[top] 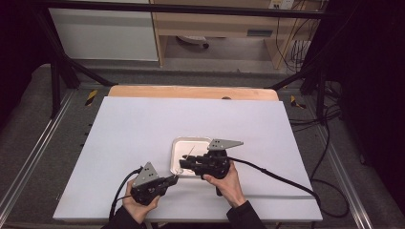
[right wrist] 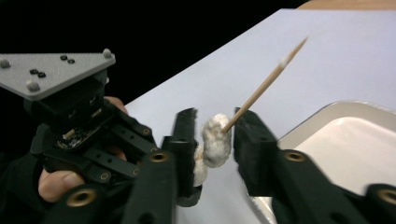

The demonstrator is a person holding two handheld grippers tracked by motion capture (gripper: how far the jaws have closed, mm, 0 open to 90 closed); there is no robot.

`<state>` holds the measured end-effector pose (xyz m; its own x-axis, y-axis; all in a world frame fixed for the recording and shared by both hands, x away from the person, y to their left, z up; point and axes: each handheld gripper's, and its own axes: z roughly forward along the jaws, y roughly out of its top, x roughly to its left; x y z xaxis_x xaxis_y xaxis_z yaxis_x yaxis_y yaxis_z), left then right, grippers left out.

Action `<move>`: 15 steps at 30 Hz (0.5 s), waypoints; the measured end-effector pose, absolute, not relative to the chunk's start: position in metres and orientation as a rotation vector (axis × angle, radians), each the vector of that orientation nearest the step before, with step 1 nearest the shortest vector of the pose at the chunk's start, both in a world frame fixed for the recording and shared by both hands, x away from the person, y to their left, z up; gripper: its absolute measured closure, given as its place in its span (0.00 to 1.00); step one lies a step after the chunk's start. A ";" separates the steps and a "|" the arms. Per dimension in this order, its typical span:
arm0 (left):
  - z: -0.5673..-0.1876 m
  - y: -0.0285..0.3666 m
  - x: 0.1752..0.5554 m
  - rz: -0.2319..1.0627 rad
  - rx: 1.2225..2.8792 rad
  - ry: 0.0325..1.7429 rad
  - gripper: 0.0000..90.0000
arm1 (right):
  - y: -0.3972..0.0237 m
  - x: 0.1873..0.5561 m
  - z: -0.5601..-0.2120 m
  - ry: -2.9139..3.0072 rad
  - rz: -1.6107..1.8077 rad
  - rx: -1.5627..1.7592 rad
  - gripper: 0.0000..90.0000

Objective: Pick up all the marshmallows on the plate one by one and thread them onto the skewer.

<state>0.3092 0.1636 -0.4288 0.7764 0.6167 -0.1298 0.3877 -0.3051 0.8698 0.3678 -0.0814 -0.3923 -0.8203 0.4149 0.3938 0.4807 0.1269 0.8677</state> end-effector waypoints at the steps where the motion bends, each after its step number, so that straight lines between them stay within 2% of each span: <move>1: -0.429 0.165 0.310 0.273 1.935 0.765 0.98 | -0.083 0.368 -0.391 -2.328 -1.829 -0.921 0.70; 10: -0.429 0.173 0.313 0.270 1.929 0.793 0.98 | -0.098 0.372 -0.384 -2.516 -1.828 -0.971 0.30; 15: -0.430 0.176 0.317 0.282 1.924 0.783 0.98 | -0.109 0.377 -0.389 -2.569 -1.784 -1.014 0.15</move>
